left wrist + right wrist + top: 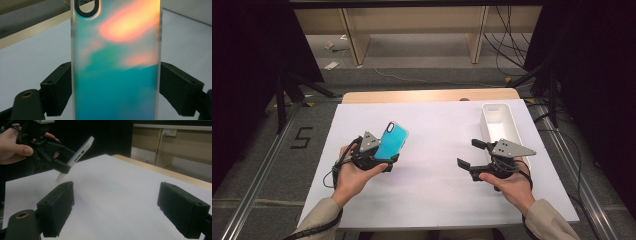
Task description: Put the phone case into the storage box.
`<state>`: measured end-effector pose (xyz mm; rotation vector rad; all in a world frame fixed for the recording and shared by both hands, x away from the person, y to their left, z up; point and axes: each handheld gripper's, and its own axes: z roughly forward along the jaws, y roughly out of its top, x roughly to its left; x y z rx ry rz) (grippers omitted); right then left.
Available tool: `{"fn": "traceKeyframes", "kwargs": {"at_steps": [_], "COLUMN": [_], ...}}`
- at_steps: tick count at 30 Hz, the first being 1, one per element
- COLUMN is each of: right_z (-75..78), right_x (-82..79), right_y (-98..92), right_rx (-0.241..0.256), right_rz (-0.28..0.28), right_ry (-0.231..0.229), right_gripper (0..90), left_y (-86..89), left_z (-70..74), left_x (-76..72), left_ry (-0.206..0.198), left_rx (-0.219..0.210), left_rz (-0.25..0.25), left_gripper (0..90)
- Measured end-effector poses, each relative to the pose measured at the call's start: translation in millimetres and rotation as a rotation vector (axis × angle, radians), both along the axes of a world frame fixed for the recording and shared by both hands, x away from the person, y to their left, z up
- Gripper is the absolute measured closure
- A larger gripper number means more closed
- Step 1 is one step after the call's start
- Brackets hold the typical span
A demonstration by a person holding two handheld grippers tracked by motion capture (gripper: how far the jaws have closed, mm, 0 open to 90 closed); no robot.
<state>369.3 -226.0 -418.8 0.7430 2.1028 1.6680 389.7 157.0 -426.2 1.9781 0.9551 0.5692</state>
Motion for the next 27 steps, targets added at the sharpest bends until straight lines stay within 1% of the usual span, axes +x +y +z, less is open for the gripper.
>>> {"fn": "traceKeyframes", "kwargs": {"at_steps": [11,15,21,27], "right_z": [1.6,1.9,2.7,3.3], "right_x": [5.2,7.2,9.9,12.3], "right_y": [7.1,10.7,14.7,17.6], "right_rx": [0.008,0.010,0.008,0.013], "right_rz": [-0.003,-0.004,0.000,-0.002], "right_ry": [0.003,0.003,0.003,0.007], "right_gripper": [14.9,15.0,15.0,15.0], "left_y": [-10.9,-15.8,-23.1,-29.3], "left_z": [-0.6,-2.1,-2.6,-3.5], "left_x": [-1.6,-2.4,-3.4,-4.3], "left_ry": [-0.008,-0.006,-0.007,-0.007], "left_rx": [-0.004,0.006,0.005,0.013], "left_rz": [-0.019,-0.033,-0.050,-0.064], "left_gripper": [17.0,17.0,17.0,17.0]}}
